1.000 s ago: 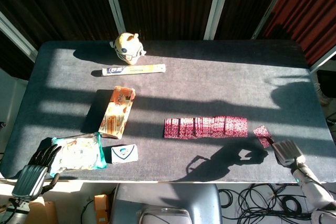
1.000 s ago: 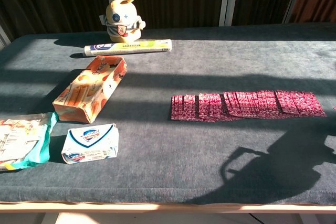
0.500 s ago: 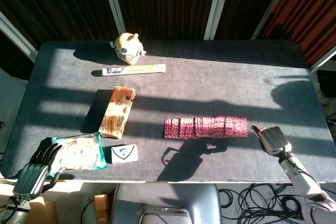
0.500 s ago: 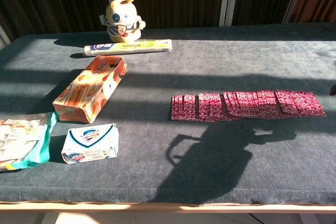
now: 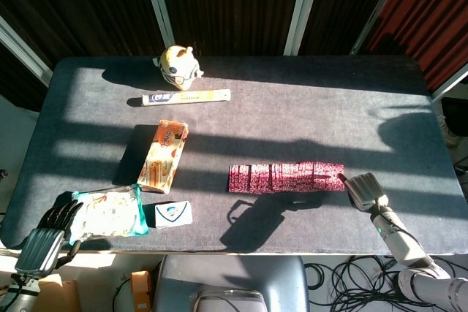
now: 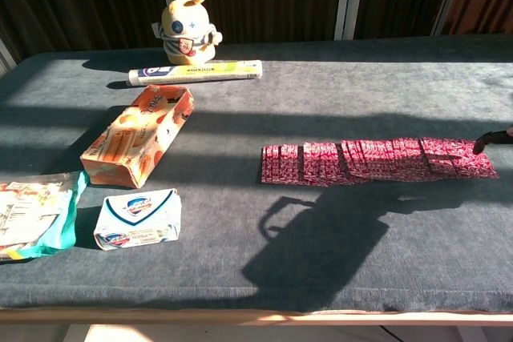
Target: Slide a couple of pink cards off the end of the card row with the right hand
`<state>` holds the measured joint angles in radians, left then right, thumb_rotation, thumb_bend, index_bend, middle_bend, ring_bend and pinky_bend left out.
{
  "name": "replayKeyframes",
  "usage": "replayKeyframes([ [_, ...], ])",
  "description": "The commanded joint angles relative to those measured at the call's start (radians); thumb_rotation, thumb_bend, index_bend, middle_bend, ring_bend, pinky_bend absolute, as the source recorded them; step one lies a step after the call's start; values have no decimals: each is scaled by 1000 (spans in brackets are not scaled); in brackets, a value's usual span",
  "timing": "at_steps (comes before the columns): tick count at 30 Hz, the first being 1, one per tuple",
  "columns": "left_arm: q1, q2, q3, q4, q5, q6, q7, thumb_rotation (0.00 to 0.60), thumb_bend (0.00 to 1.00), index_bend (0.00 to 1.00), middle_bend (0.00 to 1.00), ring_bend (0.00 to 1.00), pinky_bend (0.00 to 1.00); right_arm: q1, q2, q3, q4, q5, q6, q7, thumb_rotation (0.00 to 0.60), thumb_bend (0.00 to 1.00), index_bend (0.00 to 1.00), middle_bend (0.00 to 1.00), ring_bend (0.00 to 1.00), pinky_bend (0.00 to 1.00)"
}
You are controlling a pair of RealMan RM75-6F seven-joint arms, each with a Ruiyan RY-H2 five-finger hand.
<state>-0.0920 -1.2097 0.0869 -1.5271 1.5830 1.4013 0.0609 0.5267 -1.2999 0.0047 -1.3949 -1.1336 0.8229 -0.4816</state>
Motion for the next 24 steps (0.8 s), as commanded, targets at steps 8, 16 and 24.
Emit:
replayKeyframes([
  [8,-1,7,-2,-14,-5,-5,14,600,428,0,63,63,116,22,-31,-3,52,52,-32,-18,600,782,204,956,960,965],
  [16,-1,8,-3,-18,-8,-10,21,600,428,0,63,64,116,45,-55,11,118,94,-70,4,600,782,206,956,960,965],
  [24,-2,9,-5,-24,-20,-22,34,600,428,0,64,63,117,70,-94,30,249,179,-106,-8,600,782,217,956,960,965],
])
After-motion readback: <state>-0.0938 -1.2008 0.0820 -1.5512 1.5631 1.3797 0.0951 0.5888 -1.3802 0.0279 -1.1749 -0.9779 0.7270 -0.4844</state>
